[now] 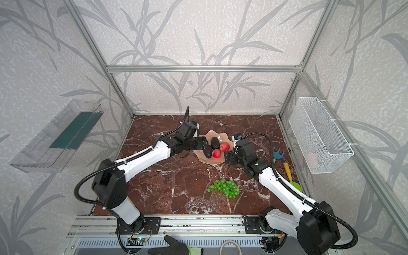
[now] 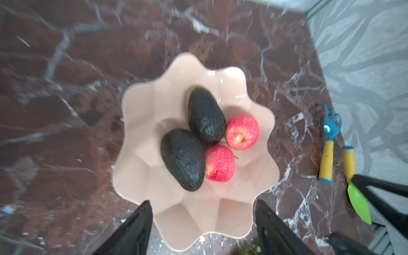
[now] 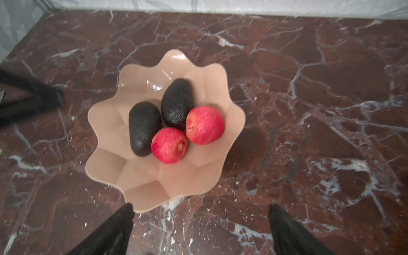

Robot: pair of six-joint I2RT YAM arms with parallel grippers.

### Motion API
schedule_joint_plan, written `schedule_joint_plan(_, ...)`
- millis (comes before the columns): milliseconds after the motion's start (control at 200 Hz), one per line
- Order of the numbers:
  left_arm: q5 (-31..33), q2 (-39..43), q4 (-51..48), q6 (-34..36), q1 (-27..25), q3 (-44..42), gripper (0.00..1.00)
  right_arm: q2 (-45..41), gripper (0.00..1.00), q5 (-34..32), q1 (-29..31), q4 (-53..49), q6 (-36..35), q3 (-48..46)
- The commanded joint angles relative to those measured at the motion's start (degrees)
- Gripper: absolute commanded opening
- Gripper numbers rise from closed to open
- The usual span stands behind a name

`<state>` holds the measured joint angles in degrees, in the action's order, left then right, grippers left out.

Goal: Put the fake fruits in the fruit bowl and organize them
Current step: 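Carry the avocado with the left gripper and release it into the bowl, then grasp the green grapes with the right gripper while the left arm withdraws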

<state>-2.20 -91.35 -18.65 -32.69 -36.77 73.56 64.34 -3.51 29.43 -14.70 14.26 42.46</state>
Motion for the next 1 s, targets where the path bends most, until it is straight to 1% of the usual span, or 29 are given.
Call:
schedule_joint_plan(0, 9.32, 9.62, 5.94, 2.75, 1.84, -5.81, 0.81, -4.20, 0.95, 3.40, 3.52, -4.57, 0.45, -4.49)
schedule_joint_plan(85, 12.36, 16.46, 8.76, 4.92, 3.29, -11.14, 0.85, -7.37, 0.95, 4.57, 6.45, -4.29, 3.40, -8.35)
schedule_joint_plan(120, 13.59, 19.16, 9.72, 5.76, 3.85, -13.27, 0.88, -8.57, 0.95, 4.10, 7.99, -4.29, 4.60, -9.84)
schedule_joint_plan(200, 15.57, 24.51, 10.21, 6.16, 5.54, -17.20, 0.89, -10.96, 0.95, 1.72, 12.34, -5.07, 7.02, -12.43)
schedule_joint_plan(275, 15.53, 28.33, 10.12, 5.41, 7.86, -20.07, 0.90, -12.66, 0.95, -0.91, 16.08, -5.58, 10.06, -14.77)
schedule_joint_plan(380, 14.52, 31.98, 9.72, 4.04, 10.52, -23.11, 0.91, -13.62, 0.95, -2.46, 18.90, -4.02, 14.17, -18.06)
schedule_joint_plan(540, 13.85, 33.86, 8.57, 3.77, 11.55, -24.39, 0.91, -13.15, 0.95, -6.17, 22.45, -0.94, 16.38, -20.94)
schedule_joint_plan(675, 13.78, 34.31, 8.13, 3.77, 11.73, -24.75, 0.90, -11.63, 0.94, -7.86, 23.03, 1.29, 17.06, -22.43)
schedule_joint_plan(785, 13.53, 34.32, 8.13, 3.59, 11.87, -24.95, 0.90, -10.40, 0.93, -8.01, 23.12, 4.23, 17.47, -23.75)
schedule_joint_plan(930, 13.03, 34.13, 7.98, 3.40, 11.93, -25.05, 0.91, -7.56, 0.89, -8.10, 23.22, 7.50, 17.64, -24.27)
schedule_joint_plan(995, 12.81, 34.12, 7.89, 3.41, 11.90, -25.06, 0.90, -6.13, 0.84, -7.89, 23.21, 8.47, 17.51, -24.18)
